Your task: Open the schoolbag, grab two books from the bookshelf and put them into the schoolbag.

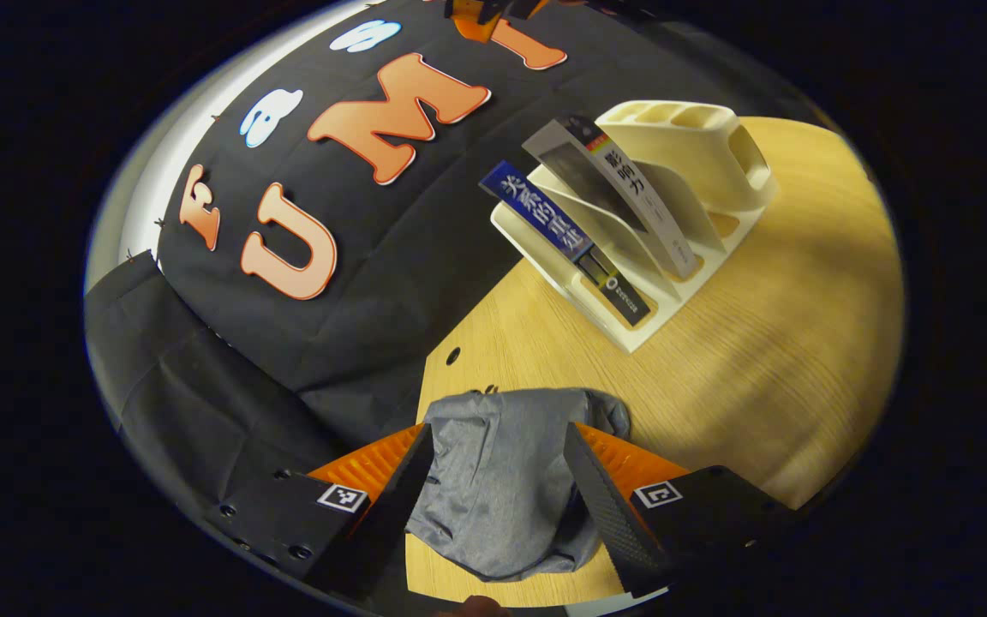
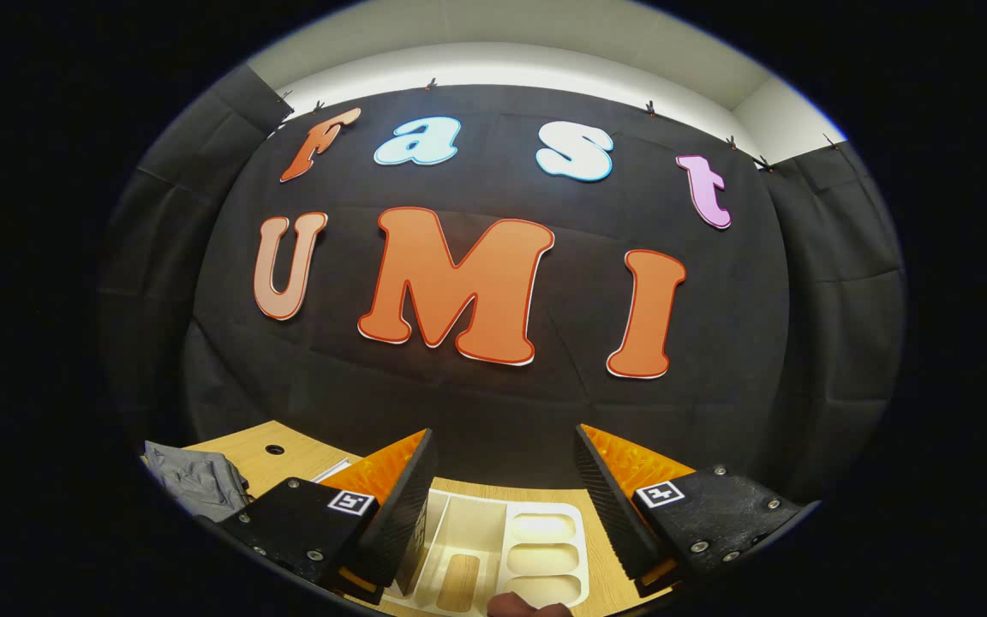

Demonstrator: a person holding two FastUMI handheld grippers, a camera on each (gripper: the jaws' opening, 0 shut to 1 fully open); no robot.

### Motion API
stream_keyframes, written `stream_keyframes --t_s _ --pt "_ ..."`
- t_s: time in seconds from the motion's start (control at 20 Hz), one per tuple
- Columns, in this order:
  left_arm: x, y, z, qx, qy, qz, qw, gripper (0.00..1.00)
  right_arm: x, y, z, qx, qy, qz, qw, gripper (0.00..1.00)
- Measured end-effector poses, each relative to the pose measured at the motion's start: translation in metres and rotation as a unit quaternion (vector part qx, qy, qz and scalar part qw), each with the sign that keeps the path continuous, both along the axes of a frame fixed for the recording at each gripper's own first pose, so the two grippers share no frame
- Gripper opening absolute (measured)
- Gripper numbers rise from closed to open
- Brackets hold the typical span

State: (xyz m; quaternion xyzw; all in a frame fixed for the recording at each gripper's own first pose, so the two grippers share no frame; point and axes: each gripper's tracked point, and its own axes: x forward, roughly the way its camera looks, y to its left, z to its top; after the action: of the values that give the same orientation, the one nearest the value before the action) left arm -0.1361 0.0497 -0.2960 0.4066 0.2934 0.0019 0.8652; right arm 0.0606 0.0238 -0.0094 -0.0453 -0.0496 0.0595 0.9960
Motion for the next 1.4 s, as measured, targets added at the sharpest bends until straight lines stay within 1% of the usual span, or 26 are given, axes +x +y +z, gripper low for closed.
stream_keyframes --t_s 0.15,0.4,0.5,0.7,0.9,1.05,1.1,1.15,1.2,1.25,1.3,1.35,1.4 --pt "-0.012 0.008 -0.02 0.017 0.025 0.016 0.999 0.97 0.001 0.0 0.004 -0.008 -0.01 0.004 1.0 0.95" --pt "-0.025 0.028 -0.047 0.056 0.053 0.028 0.997 0.96 0.001 -0.006 0.015 -0.015 -0.031 0.007 0.999 0.94" --pt "-0.025 0.034 -0.045 0.082 0.043 0.026 0.995 0.96 0.001 -0.011 0.015 -0.013 -0.031 0.003 0.999 0.94" --pt "-0.02 0.043 -0.032 0.107 0.014 0.036 0.994 0.95 0.001 -0.017 0.014 -0.012 -0.031 -0.005 0.999 0.95" --pt "-0.003 0.053 -0.011 0.113 -0.01 0.047 0.992 0.92 0.001 -0.019 0.014 -0.005 -0.026 -0.005 1.0 0.94" --pt "0.006 0.065 -0.023 0.099 0.013 0.061 0.993 0.9 0.0 -0.015 0.009 -0.004 -0.017 0.004 1.0 0.94" --pt "0.008 0.067 -0.031 0.094 0.027 0.059 0.993 0.86 -0.002 -0.009 0.007 -0.004 -0.012 0.009 1.0 0.95" --pt "0.01 0.068 -0.036 0.089 0.035 0.056 0.994 0.86 -0.004 -0.004 0.004 -0.005 -0.007 0.014 1.0 0.95" --pt "0.013 0.069 -0.039 0.083 0.042 0.054 0.994 0.77 -0.007 -0.001 0.001 -0.008 -0.002 0.017 1.0 0.95" --pt "0.014 0.07 -0.04 0.076 0.048 0.05 0.995 0.71 -0.01 0.002 -0.001 -0.012 0.002 0.021 1.0 0.95" --pt "0.014 0.068 -0.042 0.069 0.053 0.047 0.995 0.51 -0.014 0.004 -0.002 -0.014 0.005 0.023 1.0 0.95" --pt "0.015 0.068 -0.044 0.058 0.062 0.041 0.996 0.58 -0.017 0.006 -0.002 -0.016 0.008 0.023 1.0 0.95" --pt "0.015 0.066 -0.047 0.048 0.073 0.035 0.996 0.48 -0.019 0.007 -0.004 -0.017 0.011 0.021 1.0 0.95"
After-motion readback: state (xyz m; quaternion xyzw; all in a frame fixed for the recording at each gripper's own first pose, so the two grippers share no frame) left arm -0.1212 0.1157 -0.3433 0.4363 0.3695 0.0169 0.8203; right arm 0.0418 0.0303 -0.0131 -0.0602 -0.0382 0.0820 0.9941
